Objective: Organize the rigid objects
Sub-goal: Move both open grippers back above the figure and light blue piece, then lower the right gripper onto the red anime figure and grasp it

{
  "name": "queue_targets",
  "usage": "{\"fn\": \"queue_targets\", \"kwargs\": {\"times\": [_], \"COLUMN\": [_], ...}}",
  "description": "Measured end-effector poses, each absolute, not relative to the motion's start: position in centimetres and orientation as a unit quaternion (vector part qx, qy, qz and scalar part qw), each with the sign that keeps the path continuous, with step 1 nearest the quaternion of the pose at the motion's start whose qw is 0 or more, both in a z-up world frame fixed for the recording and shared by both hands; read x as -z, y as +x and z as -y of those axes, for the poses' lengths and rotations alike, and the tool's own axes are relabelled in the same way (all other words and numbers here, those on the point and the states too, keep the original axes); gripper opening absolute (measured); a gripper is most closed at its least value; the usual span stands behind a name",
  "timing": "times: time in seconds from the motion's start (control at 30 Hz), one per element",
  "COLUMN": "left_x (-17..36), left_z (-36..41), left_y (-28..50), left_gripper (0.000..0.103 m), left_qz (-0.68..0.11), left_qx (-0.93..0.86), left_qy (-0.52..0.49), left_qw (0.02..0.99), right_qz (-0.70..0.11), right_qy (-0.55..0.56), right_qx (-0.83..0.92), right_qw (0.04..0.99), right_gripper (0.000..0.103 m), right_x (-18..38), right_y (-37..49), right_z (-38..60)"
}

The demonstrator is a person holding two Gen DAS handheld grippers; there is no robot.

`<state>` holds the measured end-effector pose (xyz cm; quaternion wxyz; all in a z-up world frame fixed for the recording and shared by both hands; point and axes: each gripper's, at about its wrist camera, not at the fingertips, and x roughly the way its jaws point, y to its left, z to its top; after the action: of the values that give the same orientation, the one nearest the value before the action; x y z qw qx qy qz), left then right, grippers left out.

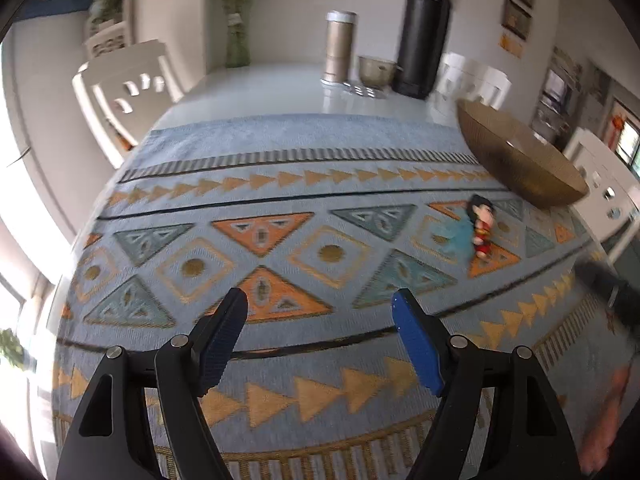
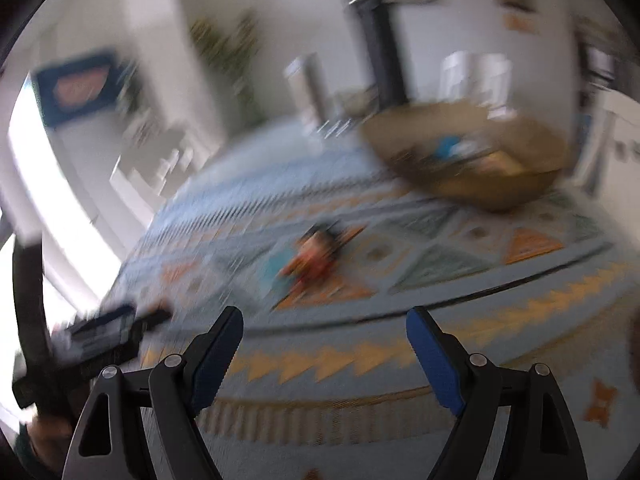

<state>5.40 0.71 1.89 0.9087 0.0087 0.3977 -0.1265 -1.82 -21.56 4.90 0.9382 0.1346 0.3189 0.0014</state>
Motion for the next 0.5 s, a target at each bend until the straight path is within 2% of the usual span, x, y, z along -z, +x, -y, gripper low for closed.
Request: {"fn": "queue_targets", "kwargs": {"times": [0.07, 0.27, 0.5], "left_x": [-2.4, -3.3, -1.8], "left_z": [0.1, 4.5, 8.9], "left_y": [5.8, 8.7, 10.7], "left_gripper": [0.073, 0.073, 0.072], "left_qz": [-0.405, -0.423, -0.430], "left_qx": [0.146, 0.211, 0.266], "left_qy": [0.012, 0.049, 0.090], "left_qw": [0.902, 0.880, 0.858], "right_qz": [-0.294, -0.331, -0.332], "right_qy": [0.185, 0.310, 0.222], "right_qx": [0.048, 0.086, 0.074], "right_qw": [0.936, 0.887, 0.914], "right_gripper": [0.098, 0.099, 0.098], "right_x": [-5.1, -2.1, -3.4], "right_y": [-2.7, -2.2, -1.7], "right_z": [24.6, 30.0, 26.7]}}
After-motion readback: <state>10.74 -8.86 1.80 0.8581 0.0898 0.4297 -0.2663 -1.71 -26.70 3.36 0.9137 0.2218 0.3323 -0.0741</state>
